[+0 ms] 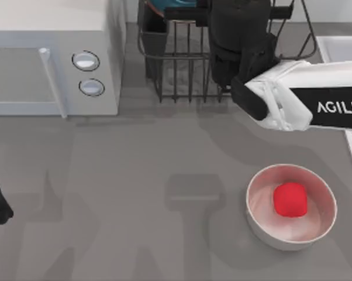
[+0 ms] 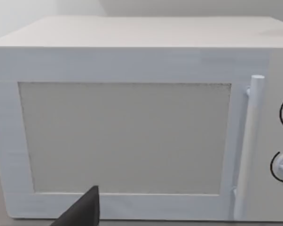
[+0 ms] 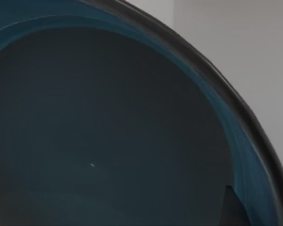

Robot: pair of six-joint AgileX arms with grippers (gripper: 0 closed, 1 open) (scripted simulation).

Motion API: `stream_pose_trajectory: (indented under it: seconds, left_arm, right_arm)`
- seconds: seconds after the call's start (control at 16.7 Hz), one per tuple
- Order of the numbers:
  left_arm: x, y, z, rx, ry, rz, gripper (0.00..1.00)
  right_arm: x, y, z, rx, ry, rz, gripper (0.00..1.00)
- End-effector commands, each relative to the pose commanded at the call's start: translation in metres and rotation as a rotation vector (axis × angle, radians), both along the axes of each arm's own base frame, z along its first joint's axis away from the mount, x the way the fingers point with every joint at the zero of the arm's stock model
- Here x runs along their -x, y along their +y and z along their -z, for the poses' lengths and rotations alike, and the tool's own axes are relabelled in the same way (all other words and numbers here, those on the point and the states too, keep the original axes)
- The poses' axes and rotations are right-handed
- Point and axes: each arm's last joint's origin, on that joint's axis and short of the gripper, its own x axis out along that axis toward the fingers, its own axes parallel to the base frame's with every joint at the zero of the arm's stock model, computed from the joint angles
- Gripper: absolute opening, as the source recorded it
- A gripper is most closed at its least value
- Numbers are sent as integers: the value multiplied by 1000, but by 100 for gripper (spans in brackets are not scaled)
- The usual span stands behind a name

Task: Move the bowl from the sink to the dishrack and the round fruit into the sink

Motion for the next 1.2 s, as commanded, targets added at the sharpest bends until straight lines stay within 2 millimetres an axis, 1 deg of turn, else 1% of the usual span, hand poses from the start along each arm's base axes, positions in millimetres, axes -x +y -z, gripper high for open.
stream_pose_trajectory:
  seconds: [0.12,0.9,0.96,1.2]
  left_arm:
    - [0,0,0,0,0,0,100]
    - [0,0,0,0,0,0,100]
    - [0,0,0,0,0,0,100]
    - [0,0,0,0,0,0,100]
  right_arm:
    - [0,0,0,0,0,0,0]
    - [0,0,0,0,0,0,98]
    - [0,0,0,0,0,0,100]
    - [0,0,0,0,0,0,100]
